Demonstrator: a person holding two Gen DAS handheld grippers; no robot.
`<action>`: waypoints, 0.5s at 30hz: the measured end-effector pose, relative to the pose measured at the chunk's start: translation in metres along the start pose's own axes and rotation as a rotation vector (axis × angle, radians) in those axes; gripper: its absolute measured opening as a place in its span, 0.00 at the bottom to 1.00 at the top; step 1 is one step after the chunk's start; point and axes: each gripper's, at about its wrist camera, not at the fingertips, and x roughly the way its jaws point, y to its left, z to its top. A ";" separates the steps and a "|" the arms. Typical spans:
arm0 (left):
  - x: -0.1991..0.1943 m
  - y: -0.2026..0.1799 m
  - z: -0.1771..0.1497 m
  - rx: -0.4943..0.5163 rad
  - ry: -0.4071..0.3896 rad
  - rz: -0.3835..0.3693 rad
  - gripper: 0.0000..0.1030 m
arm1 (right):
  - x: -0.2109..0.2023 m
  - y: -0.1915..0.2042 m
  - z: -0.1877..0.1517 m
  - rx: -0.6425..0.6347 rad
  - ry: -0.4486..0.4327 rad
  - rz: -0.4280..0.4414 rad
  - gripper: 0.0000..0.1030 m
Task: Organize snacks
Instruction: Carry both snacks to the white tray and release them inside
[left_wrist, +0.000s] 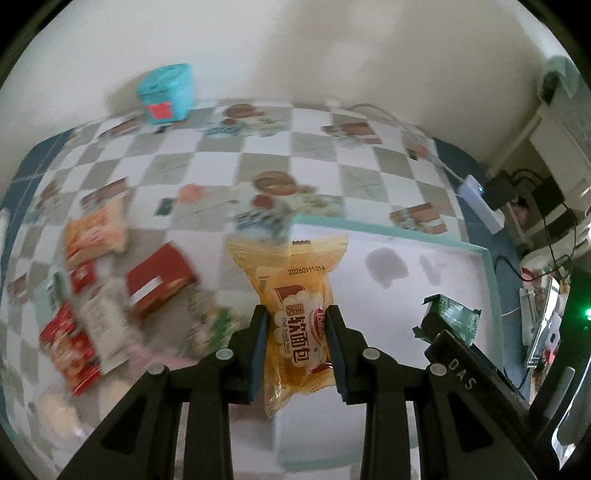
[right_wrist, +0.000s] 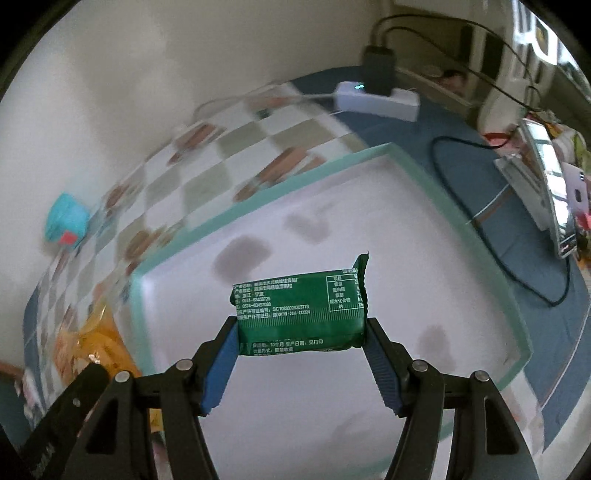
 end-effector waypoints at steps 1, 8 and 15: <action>0.005 -0.007 0.003 0.015 -0.002 0.000 0.32 | 0.002 -0.002 0.004 0.009 -0.004 -0.010 0.67; 0.029 -0.032 0.018 0.060 -0.001 -0.046 0.33 | 0.017 -0.020 0.028 0.051 -0.030 -0.056 0.68; 0.024 -0.027 0.020 0.070 -0.012 -0.015 0.59 | 0.019 -0.020 0.033 0.041 -0.026 -0.056 0.70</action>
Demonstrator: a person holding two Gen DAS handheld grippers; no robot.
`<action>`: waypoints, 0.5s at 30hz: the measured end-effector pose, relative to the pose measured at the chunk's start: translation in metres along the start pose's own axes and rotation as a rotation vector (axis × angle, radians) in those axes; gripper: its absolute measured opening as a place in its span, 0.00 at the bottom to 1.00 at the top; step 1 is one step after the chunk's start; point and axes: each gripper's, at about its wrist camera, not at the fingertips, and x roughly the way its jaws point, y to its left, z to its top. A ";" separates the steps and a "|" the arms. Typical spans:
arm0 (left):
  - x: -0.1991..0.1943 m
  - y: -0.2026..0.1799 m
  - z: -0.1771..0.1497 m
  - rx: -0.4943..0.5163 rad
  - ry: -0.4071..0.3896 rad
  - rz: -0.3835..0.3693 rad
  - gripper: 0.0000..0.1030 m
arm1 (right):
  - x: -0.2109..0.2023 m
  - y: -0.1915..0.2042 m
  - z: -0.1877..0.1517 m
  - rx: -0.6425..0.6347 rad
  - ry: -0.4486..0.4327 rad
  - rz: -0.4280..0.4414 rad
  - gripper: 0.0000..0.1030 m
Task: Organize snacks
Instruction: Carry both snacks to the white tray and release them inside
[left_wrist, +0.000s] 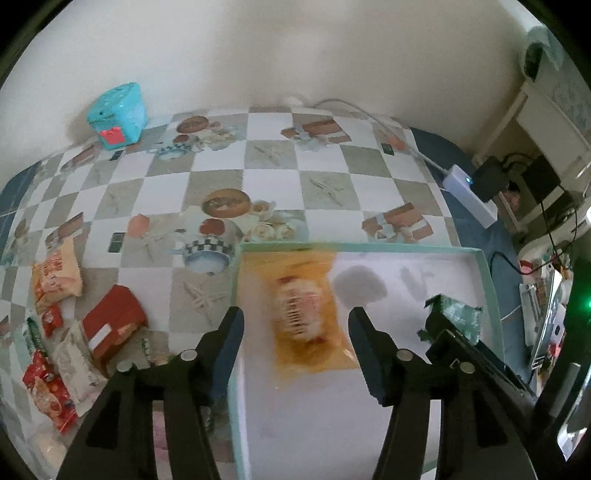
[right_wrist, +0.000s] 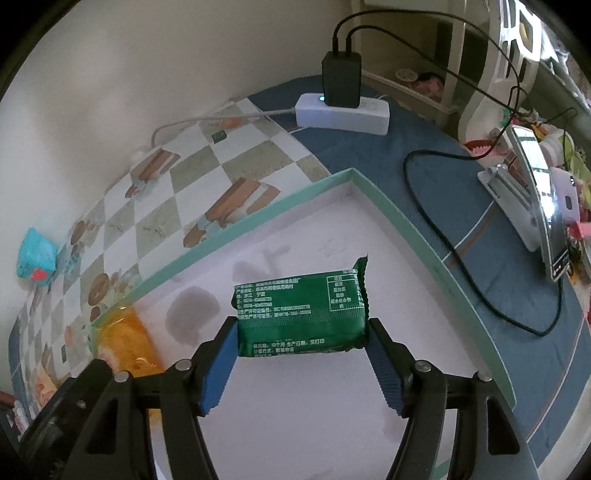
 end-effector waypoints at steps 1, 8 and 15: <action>-0.003 0.003 0.000 -0.005 -0.004 0.008 0.60 | 0.000 0.000 0.000 0.000 0.004 0.004 0.70; -0.034 0.037 -0.008 -0.068 -0.037 0.095 0.71 | -0.018 0.007 -0.009 -0.061 -0.033 0.014 0.72; -0.063 0.083 -0.030 -0.133 -0.061 0.229 0.78 | -0.049 0.017 -0.032 -0.129 -0.054 0.028 0.72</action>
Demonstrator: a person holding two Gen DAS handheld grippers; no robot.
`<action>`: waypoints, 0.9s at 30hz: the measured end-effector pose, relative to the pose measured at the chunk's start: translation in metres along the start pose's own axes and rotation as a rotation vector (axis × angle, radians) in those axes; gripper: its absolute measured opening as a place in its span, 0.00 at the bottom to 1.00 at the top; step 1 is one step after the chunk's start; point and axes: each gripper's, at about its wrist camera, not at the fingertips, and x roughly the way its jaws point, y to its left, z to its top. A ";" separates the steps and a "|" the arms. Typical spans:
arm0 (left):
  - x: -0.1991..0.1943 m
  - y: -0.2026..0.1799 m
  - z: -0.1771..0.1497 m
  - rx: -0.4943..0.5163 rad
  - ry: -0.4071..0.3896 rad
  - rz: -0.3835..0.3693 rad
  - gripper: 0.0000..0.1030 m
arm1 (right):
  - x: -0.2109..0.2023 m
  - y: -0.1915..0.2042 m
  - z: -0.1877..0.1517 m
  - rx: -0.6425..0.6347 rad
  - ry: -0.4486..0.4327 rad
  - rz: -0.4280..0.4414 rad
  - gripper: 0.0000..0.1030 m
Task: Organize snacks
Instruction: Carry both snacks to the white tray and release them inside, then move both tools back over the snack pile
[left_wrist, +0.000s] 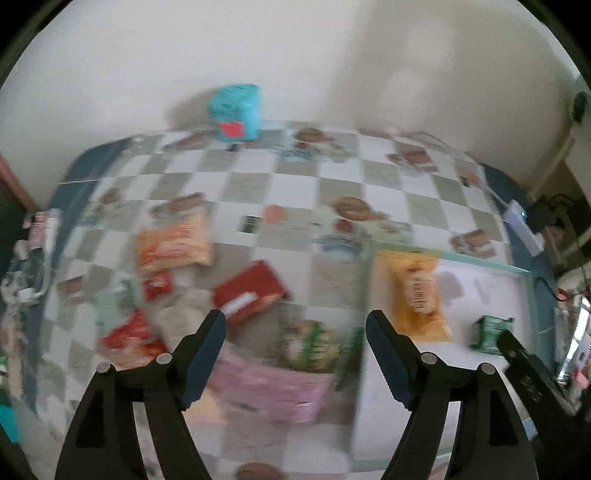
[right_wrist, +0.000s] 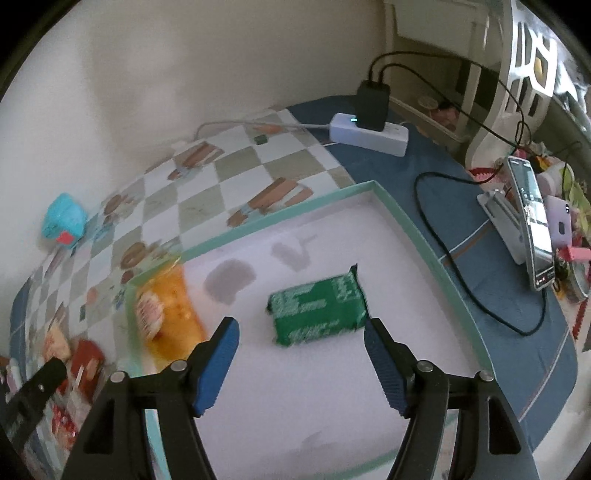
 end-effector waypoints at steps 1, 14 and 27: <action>-0.003 0.005 -0.003 -0.004 -0.011 0.021 0.79 | -0.005 0.003 -0.004 -0.008 0.000 0.007 0.72; -0.018 0.070 -0.051 -0.093 0.059 0.169 0.87 | -0.042 0.031 -0.056 -0.084 0.046 0.052 0.72; -0.036 0.123 -0.072 -0.179 0.029 0.230 0.87 | -0.064 0.061 -0.093 -0.168 0.047 0.071 0.74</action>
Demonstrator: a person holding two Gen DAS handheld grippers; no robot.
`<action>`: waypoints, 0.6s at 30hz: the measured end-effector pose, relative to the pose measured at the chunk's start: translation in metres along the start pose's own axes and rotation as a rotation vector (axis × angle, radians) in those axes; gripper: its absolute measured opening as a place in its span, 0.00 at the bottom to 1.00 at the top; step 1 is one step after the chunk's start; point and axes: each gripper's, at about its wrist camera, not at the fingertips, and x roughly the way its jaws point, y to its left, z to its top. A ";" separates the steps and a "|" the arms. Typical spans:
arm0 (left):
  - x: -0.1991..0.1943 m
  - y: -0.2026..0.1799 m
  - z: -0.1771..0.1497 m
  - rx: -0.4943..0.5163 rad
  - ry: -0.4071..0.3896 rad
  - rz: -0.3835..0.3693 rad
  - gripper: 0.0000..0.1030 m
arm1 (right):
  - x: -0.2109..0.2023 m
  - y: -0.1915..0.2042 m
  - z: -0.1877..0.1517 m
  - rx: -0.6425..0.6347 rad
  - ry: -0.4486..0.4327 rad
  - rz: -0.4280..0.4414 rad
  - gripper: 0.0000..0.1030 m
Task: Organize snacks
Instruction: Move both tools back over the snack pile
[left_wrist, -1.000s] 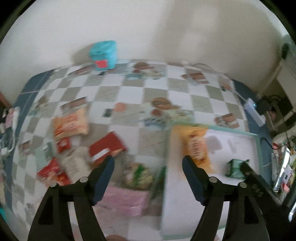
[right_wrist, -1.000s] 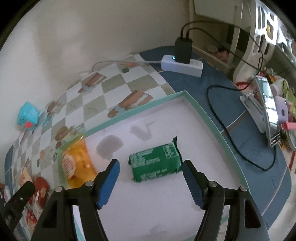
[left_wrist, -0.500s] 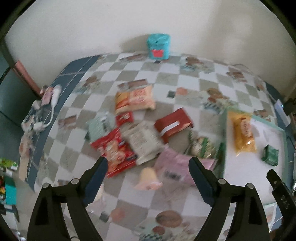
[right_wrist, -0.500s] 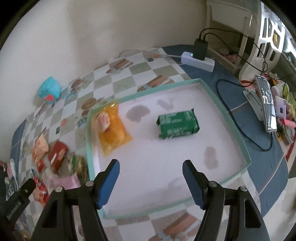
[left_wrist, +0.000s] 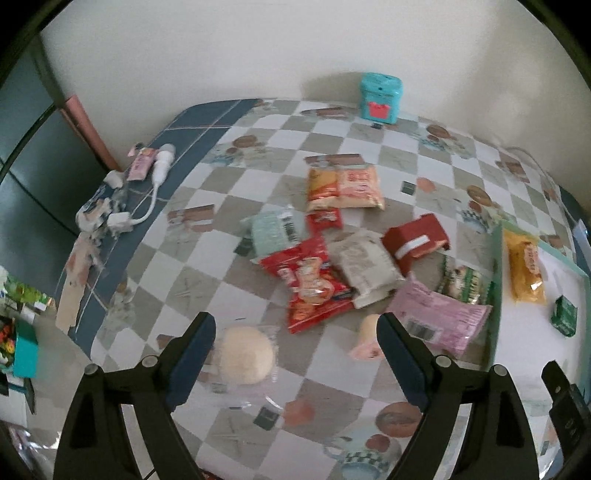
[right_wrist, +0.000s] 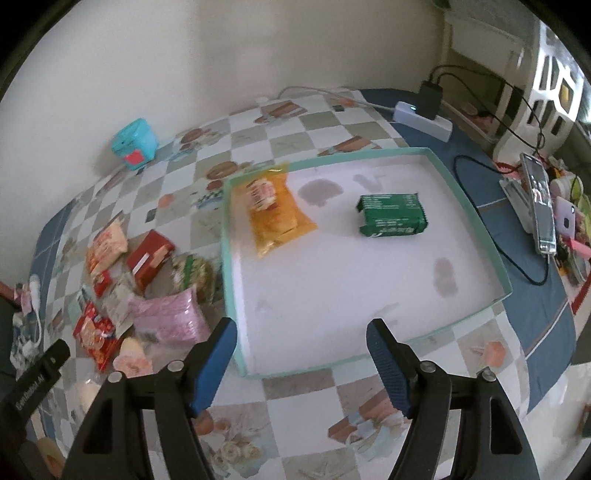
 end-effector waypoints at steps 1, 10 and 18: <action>0.000 0.006 0.000 -0.014 0.001 0.000 0.87 | -0.001 0.004 -0.002 -0.010 0.000 0.002 0.74; 0.019 0.072 -0.002 -0.181 0.045 0.021 0.87 | 0.004 0.036 -0.011 -0.102 0.020 0.097 0.81; 0.039 0.115 -0.010 -0.302 0.092 0.010 0.89 | 0.018 0.066 -0.019 -0.147 0.068 0.186 0.85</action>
